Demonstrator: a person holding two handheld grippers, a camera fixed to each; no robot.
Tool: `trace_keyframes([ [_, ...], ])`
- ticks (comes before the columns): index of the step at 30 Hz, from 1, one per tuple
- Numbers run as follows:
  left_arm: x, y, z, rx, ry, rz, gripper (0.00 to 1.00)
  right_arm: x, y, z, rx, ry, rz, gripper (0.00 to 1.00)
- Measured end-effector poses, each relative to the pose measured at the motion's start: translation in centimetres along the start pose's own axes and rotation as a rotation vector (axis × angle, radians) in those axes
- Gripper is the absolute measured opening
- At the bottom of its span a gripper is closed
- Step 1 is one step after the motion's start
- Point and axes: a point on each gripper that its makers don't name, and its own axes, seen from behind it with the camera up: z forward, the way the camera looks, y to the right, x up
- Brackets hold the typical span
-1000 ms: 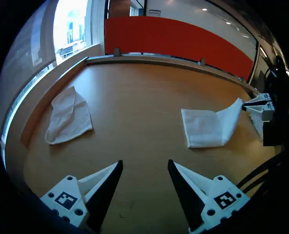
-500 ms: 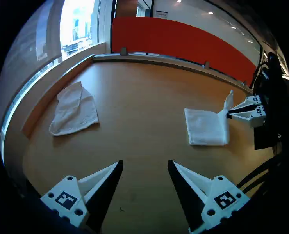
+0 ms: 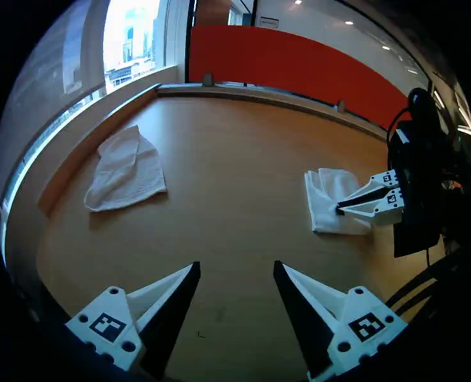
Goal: Fold towel
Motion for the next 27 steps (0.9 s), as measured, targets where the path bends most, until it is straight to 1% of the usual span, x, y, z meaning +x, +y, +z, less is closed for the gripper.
trace_keyframes([
  [4,0.0,0.0,0.1,-0.003,-0.002,0.000,0.85,-0.2,0.0,0.0,0.001,-0.003,0.011,0.08],
  [9,0.0,0.2,0.3,-0.007,-0.004,0.008,0.85,-0.4,0.0,-0.3,0.002,-0.004,0.026,0.20],
  [10,0.1,0.2,0.3,-0.008,-0.005,0.010,0.85,-0.4,0.0,-0.4,0.003,-0.004,0.029,0.24],
  [13,0.1,0.3,0.4,-0.010,-0.005,0.013,0.85,-0.4,-0.1,-0.7,0.005,-0.003,0.034,0.45],
  [14,0.1,0.3,0.4,-0.011,-0.005,0.014,0.85,-0.5,-0.1,-0.7,0.006,-0.003,0.035,0.50],
  [18,0.2,0.4,0.4,-0.013,-0.003,0.014,0.85,-0.5,0.0,-1.0,-0.009,0.001,0.036,0.61],
  [20,0.2,0.4,0.4,-0.013,-0.002,0.015,0.85,-0.6,0.0,-1.1,-0.016,0.002,0.037,0.64],
  [27,0.4,0.3,0.3,-0.009,0.001,0.018,0.85,-1.3,0.2,-2.1,-0.045,0.007,0.060,0.65],
])
